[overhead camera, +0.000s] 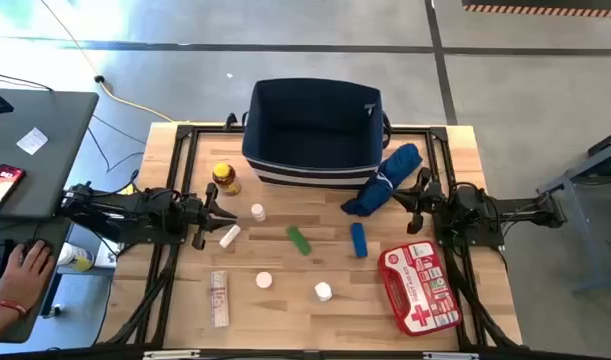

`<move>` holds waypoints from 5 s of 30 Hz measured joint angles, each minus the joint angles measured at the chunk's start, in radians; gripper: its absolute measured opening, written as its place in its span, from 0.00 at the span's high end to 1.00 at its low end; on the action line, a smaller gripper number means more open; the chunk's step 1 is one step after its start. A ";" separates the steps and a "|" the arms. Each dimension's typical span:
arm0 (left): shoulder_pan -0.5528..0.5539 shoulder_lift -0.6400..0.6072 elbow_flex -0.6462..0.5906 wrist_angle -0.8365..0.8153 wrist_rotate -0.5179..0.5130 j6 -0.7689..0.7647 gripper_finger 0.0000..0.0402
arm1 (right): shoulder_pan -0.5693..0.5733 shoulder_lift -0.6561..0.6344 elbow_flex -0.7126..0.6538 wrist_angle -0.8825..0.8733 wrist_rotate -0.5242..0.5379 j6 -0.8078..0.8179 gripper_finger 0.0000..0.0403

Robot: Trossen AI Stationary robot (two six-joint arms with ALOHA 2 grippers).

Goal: Pick & place medical supplies in basket/bin

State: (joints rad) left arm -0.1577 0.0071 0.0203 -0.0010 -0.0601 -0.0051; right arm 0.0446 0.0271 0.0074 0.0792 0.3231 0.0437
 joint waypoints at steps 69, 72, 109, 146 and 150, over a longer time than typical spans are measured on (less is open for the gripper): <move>0.000 0.000 0.000 0.004 -0.002 0.000 0.78 | 0.000 0.000 0.000 0.000 0.000 0.000 1.00; 0.000 0.000 0.000 0.012 -0.003 -0.024 0.78 | 0.000 0.000 0.000 0.000 0.000 0.000 1.00; 0.000 0.879 0.926 0.110 -0.102 -0.374 0.78 | -0.006 0.004 0.090 0.131 0.037 0.449 1.00; 0.000 0.797 0.963 0.099 -0.197 -0.523 0.78 | -0.002 0.676 0.845 -0.065 0.022 0.380 1.00; 0.000 0.797 0.963 0.084 -0.218 -0.528 0.78 | 0.023 0.761 0.844 -0.295 -0.055 0.488 1.00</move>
State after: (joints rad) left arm -0.1574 0.8036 0.9833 0.0830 -0.2784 -0.5333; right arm 0.0675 0.7878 0.8518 -0.2157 0.2683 0.5320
